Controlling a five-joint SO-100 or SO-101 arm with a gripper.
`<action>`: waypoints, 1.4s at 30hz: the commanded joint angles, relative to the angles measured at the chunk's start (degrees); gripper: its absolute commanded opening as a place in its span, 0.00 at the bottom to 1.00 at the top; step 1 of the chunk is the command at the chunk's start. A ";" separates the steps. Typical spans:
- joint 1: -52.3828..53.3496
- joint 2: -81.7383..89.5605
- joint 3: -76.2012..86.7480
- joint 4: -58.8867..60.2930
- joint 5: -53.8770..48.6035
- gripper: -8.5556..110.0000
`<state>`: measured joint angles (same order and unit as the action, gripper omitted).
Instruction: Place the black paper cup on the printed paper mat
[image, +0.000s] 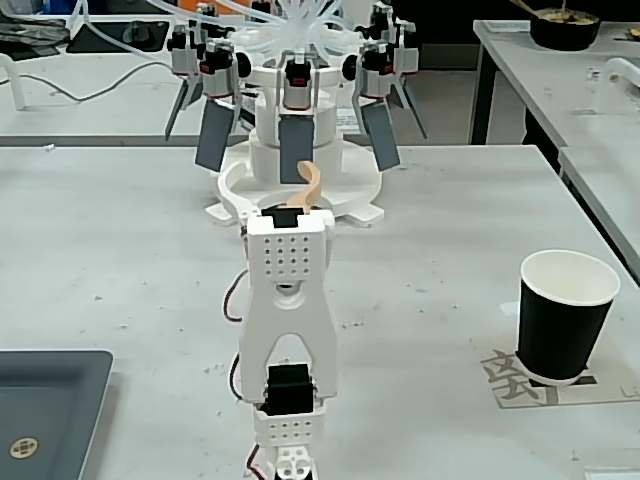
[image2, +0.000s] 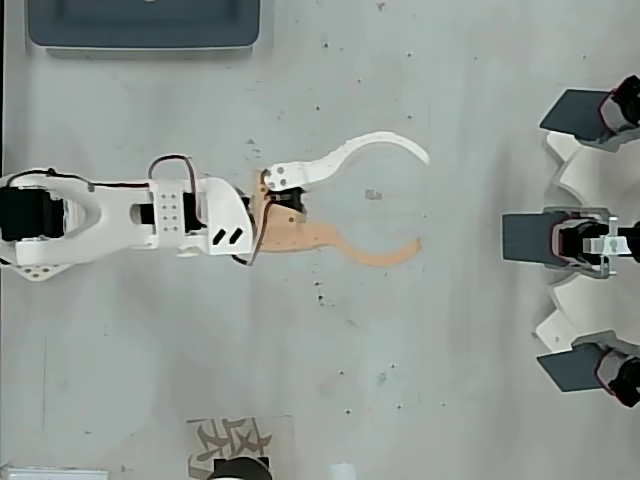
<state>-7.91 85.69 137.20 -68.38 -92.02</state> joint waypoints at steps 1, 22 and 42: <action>-0.26 -1.93 -6.77 1.23 0.53 0.22; 5.45 -16.96 -25.40 4.04 4.39 0.21; 5.19 -19.95 -27.77 4.22 3.16 0.14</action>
<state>-3.08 64.86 111.71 -64.42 -88.24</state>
